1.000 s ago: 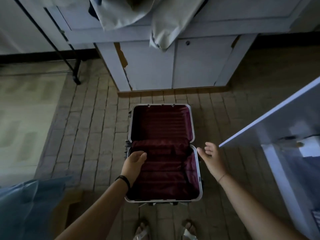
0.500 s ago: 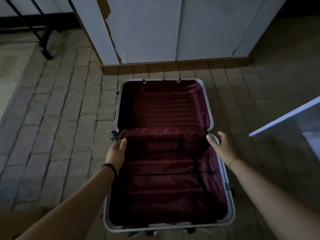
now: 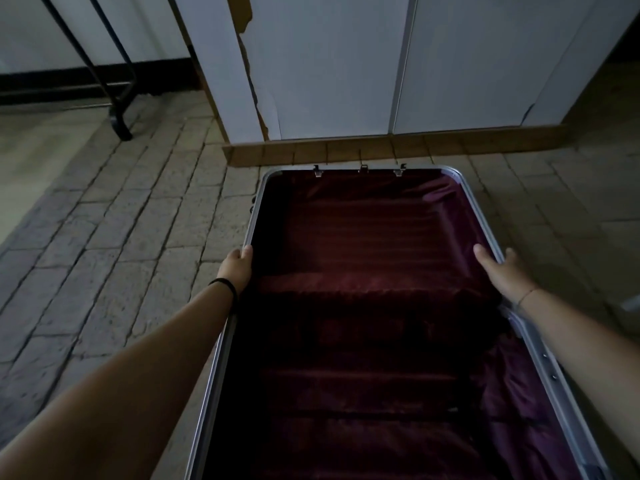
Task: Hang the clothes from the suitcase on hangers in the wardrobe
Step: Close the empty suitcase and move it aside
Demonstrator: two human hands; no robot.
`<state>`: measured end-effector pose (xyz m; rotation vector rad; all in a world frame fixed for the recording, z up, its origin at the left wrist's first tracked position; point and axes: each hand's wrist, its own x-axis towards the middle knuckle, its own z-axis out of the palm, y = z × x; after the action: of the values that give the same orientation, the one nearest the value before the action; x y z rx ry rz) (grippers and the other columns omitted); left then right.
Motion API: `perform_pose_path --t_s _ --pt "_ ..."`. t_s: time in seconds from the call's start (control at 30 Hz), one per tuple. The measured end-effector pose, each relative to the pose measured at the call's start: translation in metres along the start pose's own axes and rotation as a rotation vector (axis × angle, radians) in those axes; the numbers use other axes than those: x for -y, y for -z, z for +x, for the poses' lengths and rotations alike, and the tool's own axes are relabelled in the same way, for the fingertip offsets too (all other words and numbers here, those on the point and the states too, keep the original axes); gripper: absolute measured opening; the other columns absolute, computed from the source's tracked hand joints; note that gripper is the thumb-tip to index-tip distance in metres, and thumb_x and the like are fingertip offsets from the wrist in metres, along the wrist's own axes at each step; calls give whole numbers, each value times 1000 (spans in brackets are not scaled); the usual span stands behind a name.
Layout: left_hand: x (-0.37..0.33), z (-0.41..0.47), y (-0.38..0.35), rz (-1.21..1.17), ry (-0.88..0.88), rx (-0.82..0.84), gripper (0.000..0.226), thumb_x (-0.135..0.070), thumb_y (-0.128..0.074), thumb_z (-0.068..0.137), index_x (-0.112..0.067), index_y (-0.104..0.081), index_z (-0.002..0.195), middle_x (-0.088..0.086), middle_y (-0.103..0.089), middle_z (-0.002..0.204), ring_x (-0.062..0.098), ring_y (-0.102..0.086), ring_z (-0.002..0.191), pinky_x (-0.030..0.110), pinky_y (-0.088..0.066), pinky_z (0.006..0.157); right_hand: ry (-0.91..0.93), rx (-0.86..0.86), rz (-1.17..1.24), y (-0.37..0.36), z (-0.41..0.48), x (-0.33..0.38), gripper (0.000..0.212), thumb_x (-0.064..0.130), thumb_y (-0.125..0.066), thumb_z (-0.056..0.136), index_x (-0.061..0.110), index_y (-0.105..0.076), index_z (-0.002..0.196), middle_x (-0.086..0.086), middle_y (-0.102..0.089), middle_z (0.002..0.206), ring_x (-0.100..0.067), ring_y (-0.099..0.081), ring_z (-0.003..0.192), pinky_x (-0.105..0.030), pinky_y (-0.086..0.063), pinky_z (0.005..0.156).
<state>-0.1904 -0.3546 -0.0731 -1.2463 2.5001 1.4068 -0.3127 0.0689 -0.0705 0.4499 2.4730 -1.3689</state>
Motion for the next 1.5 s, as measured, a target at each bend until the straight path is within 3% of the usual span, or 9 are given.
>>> perform_pose_path --t_s 0.1,0.2,0.3,0.6,0.73,0.97,1.13,1.27,1.5 --pt "-3 21 -5 -14 22 28 50 -36 -35 99 2 -51 127 23 -57 125 37 -54 114 42 -43 99 -100 85 39 1 14 0 92 71 -54 76 11 -31 142 -16 -41 141 -38 -45 124 -45 -42 95" --pt "-5 36 -6 -7 56 38 51 -38 -37 99 6 -54 120 30 -58 118 43 -56 108 46 -45 93 -136 105 69 8 23 5 66 77 -54 68 11 -50 75 -9 -50 75 -24 -52 66 -30 -41 58" --pt "-10 45 -6 36 83 55 56 -42 -35 99 7 -54 120 29 -58 117 42 -56 107 45 -46 91 -173 149 171 8 36 13 48 56 -42 92 11 -61 90 -8 -59 77 -23 -58 59 -22 -44 45" --pt "-13 56 -21 194 63 -97 52 -31 -24 104 7 -50 128 33 -51 127 44 -48 118 44 -37 95 -228 52 546 -16 63 20 34 44 -41 96 17 -60 87 4 -65 46 -18 -60 67 -27 -46 63" --pt "-6 55 -23 149 37 -174 49 -34 -32 102 4 -57 120 30 -57 119 42 -53 111 39 -38 82 -192 50 681 -17 64 20 34 45 -45 95 18 -60 81 6 -64 46 -10 -62 41 -20 -50 49" --pt "-15 42 -23 -32 -93 -417 48 -39 -39 99 4 -61 103 27 -62 106 39 -57 101 37 -39 76 -33 97 853 -10 53 17 43 52 -64 79 18 -70 103 -6 -70 107 -15 -71 79 -28 -57 64" --pt "-23 23 -21 -143 -183 -530 47 -37 -34 101 2 -60 100 23 -60 105 36 -55 101 31 -33 75 4 108 910 4 44 16 34 56 -62 77 22 -69 77 12 -70 60 -3 -67 57 -19 -55 50" --pt "-22 15 -13 -181 -128 -437 60 -64 -28 91 -21 -63 113 9 -62 117 31 -51 119 48 -33 107 -28 78 1023 8 32 24 53 65 -67 67 20 -66 95 -1 -71 92 -20 -70 92 -36 -53 86" --pt "-64 11 31 -680 -126 161 84 -84 -35 76 -24 -56 130 7 -62 127 24 -60 117 40 -45 101 -122 -57 1089 21 6 48 46 57 -45 90 18 -58 112 1 -55 100 -14 -57 80 -35 -48 76"
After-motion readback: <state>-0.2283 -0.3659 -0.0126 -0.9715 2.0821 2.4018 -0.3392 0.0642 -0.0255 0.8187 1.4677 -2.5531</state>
